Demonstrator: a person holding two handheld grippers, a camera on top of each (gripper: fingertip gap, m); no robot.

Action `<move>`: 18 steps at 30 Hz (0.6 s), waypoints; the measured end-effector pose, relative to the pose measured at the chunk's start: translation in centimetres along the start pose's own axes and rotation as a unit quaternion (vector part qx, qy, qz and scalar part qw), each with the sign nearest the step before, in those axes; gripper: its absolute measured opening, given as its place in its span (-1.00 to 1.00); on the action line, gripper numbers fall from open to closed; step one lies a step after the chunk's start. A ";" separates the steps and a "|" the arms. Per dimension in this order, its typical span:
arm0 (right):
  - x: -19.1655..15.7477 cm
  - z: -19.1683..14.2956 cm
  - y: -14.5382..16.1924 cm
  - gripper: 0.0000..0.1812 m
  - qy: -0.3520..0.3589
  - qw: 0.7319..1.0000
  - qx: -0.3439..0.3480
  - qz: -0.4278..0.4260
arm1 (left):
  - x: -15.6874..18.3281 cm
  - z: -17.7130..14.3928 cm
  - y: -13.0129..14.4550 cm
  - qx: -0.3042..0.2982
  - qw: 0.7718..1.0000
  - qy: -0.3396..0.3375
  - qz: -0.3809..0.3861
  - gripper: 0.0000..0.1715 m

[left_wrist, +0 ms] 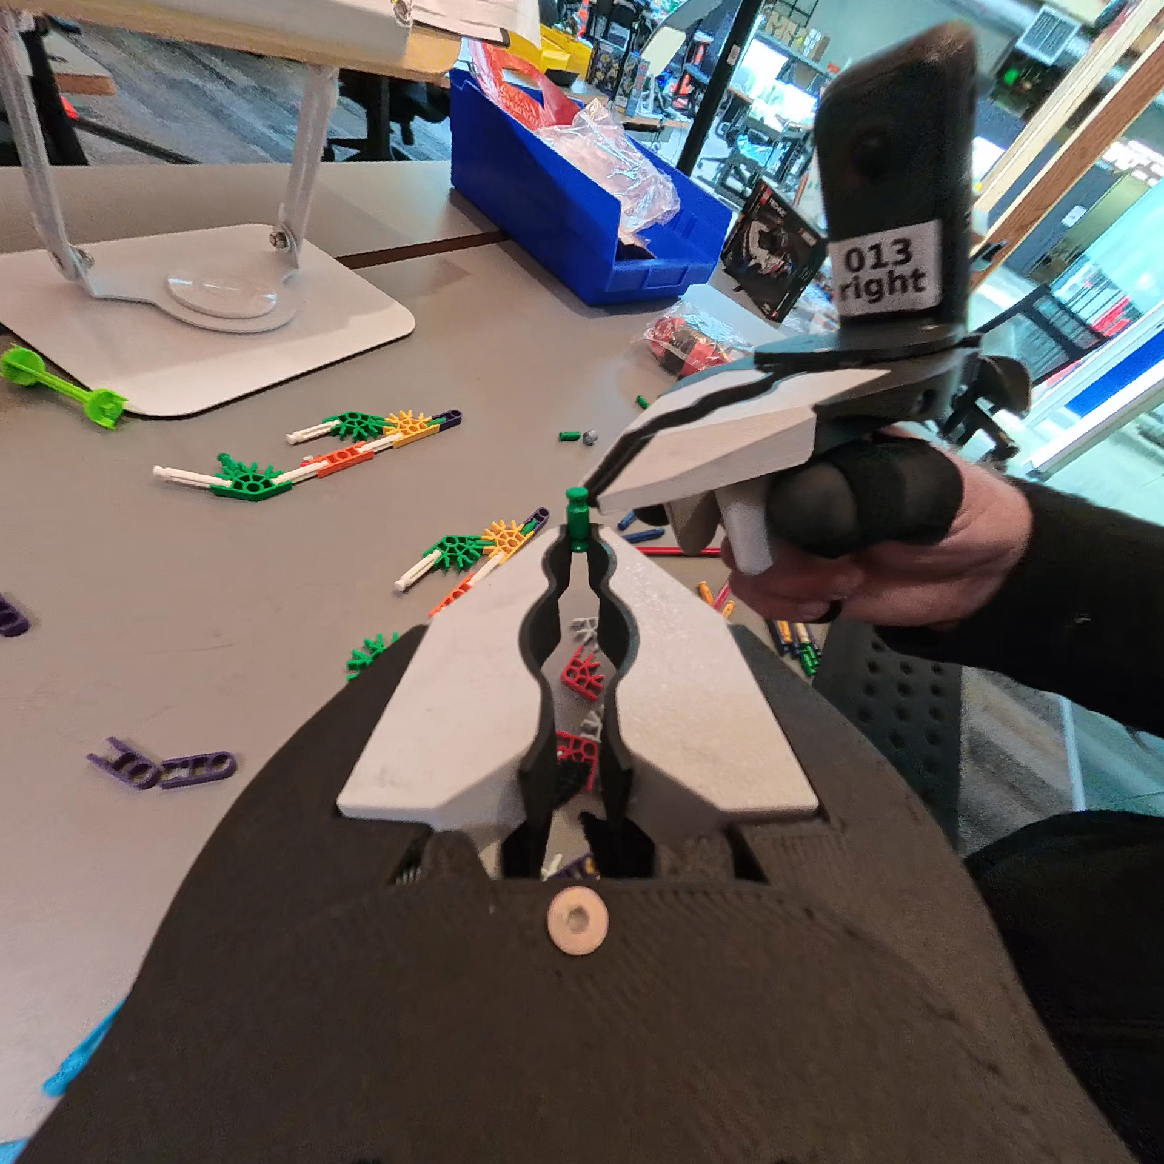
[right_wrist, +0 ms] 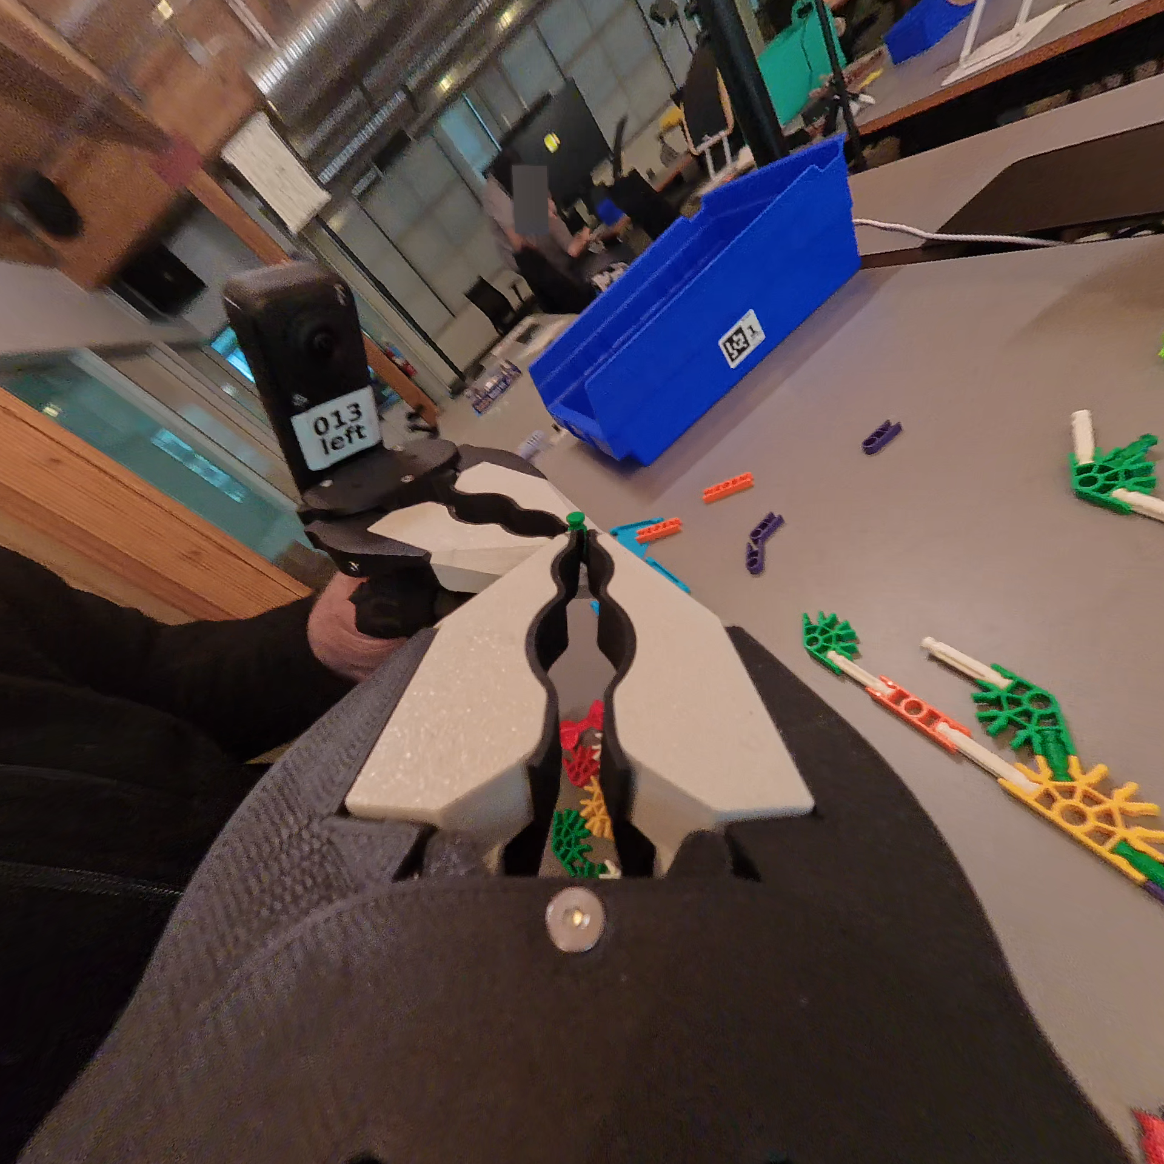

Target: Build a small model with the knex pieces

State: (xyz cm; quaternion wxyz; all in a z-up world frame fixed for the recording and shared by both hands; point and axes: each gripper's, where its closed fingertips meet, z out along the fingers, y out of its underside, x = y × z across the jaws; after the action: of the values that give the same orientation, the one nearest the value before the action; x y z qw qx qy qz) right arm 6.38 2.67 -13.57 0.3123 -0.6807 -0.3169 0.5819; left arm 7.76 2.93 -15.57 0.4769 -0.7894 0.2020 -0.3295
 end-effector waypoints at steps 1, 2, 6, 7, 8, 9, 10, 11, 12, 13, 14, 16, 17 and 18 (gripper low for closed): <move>0.0 0.1 0.2 -0.96 0.014 1.000 -0.010 -0.012 | -0.1 -0.1 0.0 -0.002 1.000 -0.004 0.007 -0.98; 0.0 0.3 0.3 -0.93 0.029 0.999 -0.017 -0.022 | 0.0 -0.1 0.2 -0.009 1.000 -0.006 0.015 -0.97; -0.2 0.5 0.8 -0.96 0.057 0.996 -0.040 -0.051 | -0.3 -0.3 0.8 -0.026 0.998 -0.021 0.044 -0.98; -0.1 0.6 0.9 -0.96 0.064 0.996 -0.041 -0.051 | -0.4 -0.3 1.0 -0.032 0.998 -0.025 0.054 -0.98; 0.1 0.6 1.0 -0.93 0.070 0.995 -0.040 -0.051 | -0.5 -0.4 1.1 -0.038 0.997 -0.029 0.064 -0.97; 0.0 0.7 1.1 -0.91 0.067 0.996 -0.037 -0.046 | -0.5 -0.4 1.3 -0.044 0.996 -0.029 0.071 -0.97; -0.3 0.8 1.2 -0.89 0.056 0.997 -0.033 -0.035 | -0.4 -0.4 1.5 -0.052 0.996 -0.023 0.072 -0.97; -0.3 0.8 1.2 -0.88 0.053 0.998 -0.027 -0.025 | -0.3 -0.4 1.7 -0.056 0.996 -0.021 0.072 -0.97; -0.2 0.9 1.3 -0.87 0.056 0.998 -0.027 -0.024 | -0.2 -0.3 1.9 -0.059 0.995 -0.019 0.073 -0.97; -0.2 1.0 1.5 -0.92 0.059 0.997 -0.032 -0.026 | -0.1 -0.3 1.9 -0.058 0.996 -0.015 0.073 -0.97; -0.1 1.1 1.7 -0.96 0.064 0.997 -0.033 -0.030 | -0.1 -0.3 1.9 -0.058 0.996 -0.015 0.071 -0.97; -0.1 1.2 1.6 -0.96 0.070 0.997 -0.029 -0.033 | -0.2 -0.4 1.9 -0.058 0.996 -0.014 0.070 -0.97; -0.1 1.2 1.6 -0.97 0.070 0.997 -0.029 -0.032 | -0.2 -0.3 1.9 -0.058 0.996 -0.013 0.067 -0.97; 0.0 1.2 1.6 -0.97 0.070 0.997 -0.030 -0.029 | -0.2 -0.3 1.9 -0.055 0.996 -0.011 0.065 -0.97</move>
State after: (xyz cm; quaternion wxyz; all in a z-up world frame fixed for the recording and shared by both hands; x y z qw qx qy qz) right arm 5.34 1.77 -14.99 0.3294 -0.7195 -0.3313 0.5140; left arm 7.42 2.03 -17.22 0.4553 -0.8032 0.2656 -0.2775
